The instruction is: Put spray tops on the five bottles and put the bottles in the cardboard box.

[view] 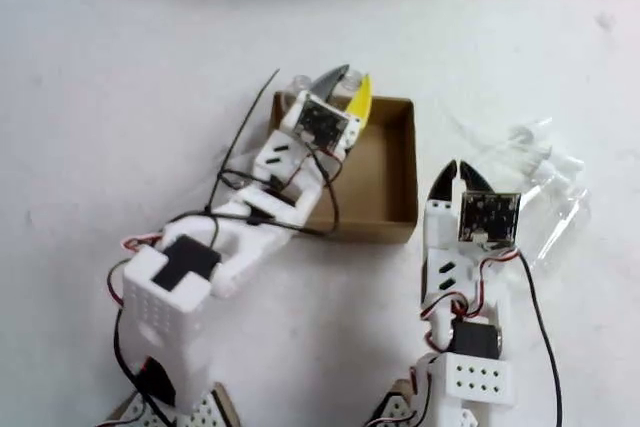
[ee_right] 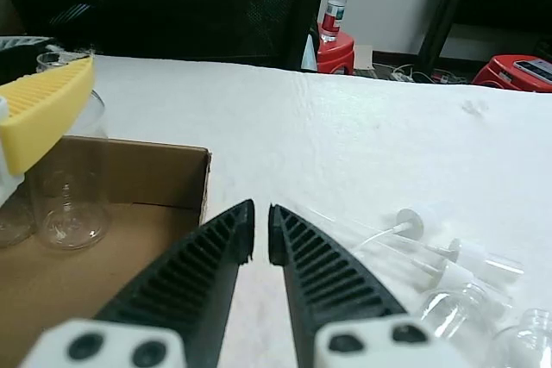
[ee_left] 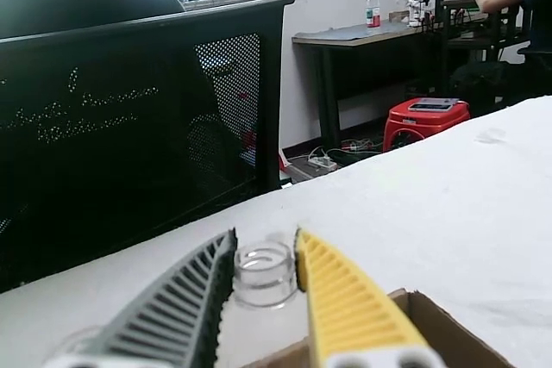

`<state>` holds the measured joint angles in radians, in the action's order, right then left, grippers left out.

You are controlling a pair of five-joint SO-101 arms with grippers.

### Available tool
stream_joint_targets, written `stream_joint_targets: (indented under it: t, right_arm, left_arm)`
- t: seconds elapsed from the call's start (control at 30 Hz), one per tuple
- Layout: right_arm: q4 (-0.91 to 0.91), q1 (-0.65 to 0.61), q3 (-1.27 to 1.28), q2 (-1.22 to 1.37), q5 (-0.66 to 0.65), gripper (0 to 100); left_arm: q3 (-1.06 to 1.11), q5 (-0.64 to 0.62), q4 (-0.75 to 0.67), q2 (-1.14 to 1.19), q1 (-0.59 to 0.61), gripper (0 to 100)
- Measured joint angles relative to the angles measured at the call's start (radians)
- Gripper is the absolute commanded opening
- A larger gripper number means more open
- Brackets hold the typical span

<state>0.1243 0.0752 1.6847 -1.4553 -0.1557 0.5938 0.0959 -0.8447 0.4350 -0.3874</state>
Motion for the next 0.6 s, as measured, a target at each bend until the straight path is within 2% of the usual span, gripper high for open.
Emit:
stream_joint_targets:
  t: [0.6]
  right_arm:
    - [0.0, 0.0, 0.0, 0.0, 0.0, 1.9]
  left_arm:
    - [0.058, 0.0, 0.043, -0.074, -0.002, 2]
